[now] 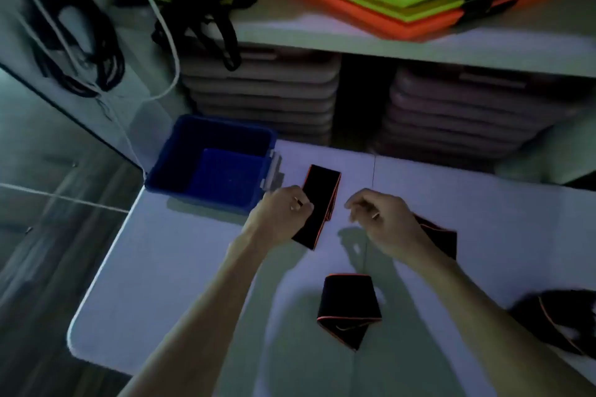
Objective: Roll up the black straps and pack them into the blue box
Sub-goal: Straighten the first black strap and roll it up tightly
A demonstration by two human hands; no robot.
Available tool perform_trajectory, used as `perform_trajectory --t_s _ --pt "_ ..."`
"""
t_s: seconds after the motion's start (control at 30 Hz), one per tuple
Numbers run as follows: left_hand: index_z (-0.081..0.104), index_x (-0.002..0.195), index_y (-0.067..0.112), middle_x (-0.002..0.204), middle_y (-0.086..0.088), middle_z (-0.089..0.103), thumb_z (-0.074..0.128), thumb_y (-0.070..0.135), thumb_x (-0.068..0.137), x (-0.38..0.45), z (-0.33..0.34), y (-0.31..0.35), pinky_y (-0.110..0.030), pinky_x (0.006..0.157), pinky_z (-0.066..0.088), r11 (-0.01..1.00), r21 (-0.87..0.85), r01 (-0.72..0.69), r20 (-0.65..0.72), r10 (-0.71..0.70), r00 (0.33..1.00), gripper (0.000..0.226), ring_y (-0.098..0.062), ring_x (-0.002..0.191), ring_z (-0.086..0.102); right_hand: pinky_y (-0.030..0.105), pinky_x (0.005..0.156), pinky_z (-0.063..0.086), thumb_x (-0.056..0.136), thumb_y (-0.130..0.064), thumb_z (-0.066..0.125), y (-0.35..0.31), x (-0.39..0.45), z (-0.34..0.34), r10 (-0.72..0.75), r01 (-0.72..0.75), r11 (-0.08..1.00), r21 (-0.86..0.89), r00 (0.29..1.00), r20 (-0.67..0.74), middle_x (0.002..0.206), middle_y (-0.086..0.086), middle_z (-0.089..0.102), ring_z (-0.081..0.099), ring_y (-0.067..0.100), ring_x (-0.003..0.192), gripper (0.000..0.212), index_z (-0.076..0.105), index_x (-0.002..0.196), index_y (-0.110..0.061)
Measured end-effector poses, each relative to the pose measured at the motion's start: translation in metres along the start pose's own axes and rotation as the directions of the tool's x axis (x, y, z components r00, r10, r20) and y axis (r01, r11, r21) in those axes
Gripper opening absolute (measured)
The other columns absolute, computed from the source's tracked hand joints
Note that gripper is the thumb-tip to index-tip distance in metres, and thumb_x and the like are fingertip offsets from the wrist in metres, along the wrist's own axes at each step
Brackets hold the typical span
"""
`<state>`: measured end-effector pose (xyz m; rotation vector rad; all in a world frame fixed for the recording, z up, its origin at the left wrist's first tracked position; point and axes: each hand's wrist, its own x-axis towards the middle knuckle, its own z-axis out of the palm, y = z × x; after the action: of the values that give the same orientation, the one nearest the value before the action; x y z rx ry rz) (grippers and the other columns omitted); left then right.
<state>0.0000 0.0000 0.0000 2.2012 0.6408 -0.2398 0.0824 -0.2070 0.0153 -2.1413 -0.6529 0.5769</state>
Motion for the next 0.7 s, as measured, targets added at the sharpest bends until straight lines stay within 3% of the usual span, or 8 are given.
perform_trajectory --t_s 0.1,0.2,0.3,0.4,0.53,0.63,0.7 --pt "0.052 0.13 0.028 0.13 -0.006 0.053 0.058 0.042 0.086 0.028 0.029 -0.021 -0.046 0.094 0.053 0.98 0.199 0.009 0.11 -0.032 0.993 0.046 -0.03 0.113 0.058 0.035 0.073 0.057 0.094 -0.022 0.054 0.034 0.014 0.028 0.129 -0.127 0.991 -0.033 0.991 0.042 0.087 -0.01 0.072 0.066 0.002 0.074 0.013 0.066 0.093 -0.027" --pt "0.044 0.138 0.031 0.15 0.0 0.034 0.061 0.04 0.083 0.042 0.061 -0.035 -0.046 0.099 0.045 0.943 0.329 -0.055 0.087 0.028 0.996 0.057 -0.032 0.125 0.045 0.038 0.08 0.057 0.093 -0.016 0.051 0.059 0.023 0.054 0.189 -0.174 0.977 -0.127 0.975 0.119 0.1 -0.001 0.073 0.068 0.015 0.088 0.02 0.067 0.1 -0.023" --pt "0.034 0.141 0.032 0.154 -0.003 0.022 0.068 0.052 0.07 0.057 0.086 -0.05 -0.046 0.093 0.046 0.882 0.461 -0.096 0.055 0.079 0.995 0.081 -0.032 0.121 0.04 0.042 0.074 0.053 0.09 -0.012 0.048 0.074 0.034 0.074 0.135 -0.091 0.953 -0.29 0.981 0.136 0.091 0.008 0.061 0.062 0.029 0.087 0.018 0.061 0.102 -0.014" --pt "0.03 0.141 0.027 0.147 -0.006 0.027 0.072 0.05 0.062 0.063 0.097 -0.055 -0.046 0.089 0.049 0.865 0.496 -0.075 0.025 0.072 0.997 0.092 -0.031 0.118 0.039 0.038 0.066 0.037 0.089 -0.016 0.05 0.079 0.042 0.088 0.14 -0.073 0.898 -0.435 0.982 0.125 0.092 0.007 0.045 0.05 0.029 0.091 0.025 0.05 0.114 -0.016" --pt "0.047 0.134 0.019 0.136 -0.004 0.05 0.064 0.019 0.075 0.063 0.093 -0.063 -0.042 0.092 0.05 0.965 0.256 -0.05 -0.091 0.076 0.993 0.061 -0.028 0.118 0.045 0.041 0.083 0.046 0.092 -0.02 0.055 0.081 0.051 0.099 0.142 -0.092 0.851 -0.518 0.988 0.059 0.117 0.016 0.051 0.048 0.034 0.111 0.051 0.04 0.141 -0.02" --pt "0.061 0.12 0.014 0.107 -0.006 0.069 0.049 0.008 0.084 0.055 0.083 -0.061 -0.036 0.071 0.056 0.998 -0.027 -0.06 -0.181 0.054 0.982 0.039 -0.023 0.091 0.062 0.04 0.084 0.046 0.091 -0.026 0.059 0.084 0.057 0.108 0.059 -0.03 0.833 -0.552 0.998 0.036 0.111 0.013 0.052 0.049 0.032 0.106 0.047 0.048 0.137 -0.028" --pt "0.062 0.122 0.013 0.099 -0.009 0.07 0.045 0.01 0.094 0.047 0.076 -0.055 -0.033 0.062 0.052 0.994 -0.109 0.026 -0.169 -0.045 0.985 0.033 -0.025 0.081 0.063 0.039 0.082 0.045 0.09 -0.027 0.063 0.086 0.059 0.112 -0.006 0.025 0.825 -0.564 0.999 0.035 0.105 0.011 0.054 0.051 0.03 0.101 0.036 0.06 0.126 -0.028"
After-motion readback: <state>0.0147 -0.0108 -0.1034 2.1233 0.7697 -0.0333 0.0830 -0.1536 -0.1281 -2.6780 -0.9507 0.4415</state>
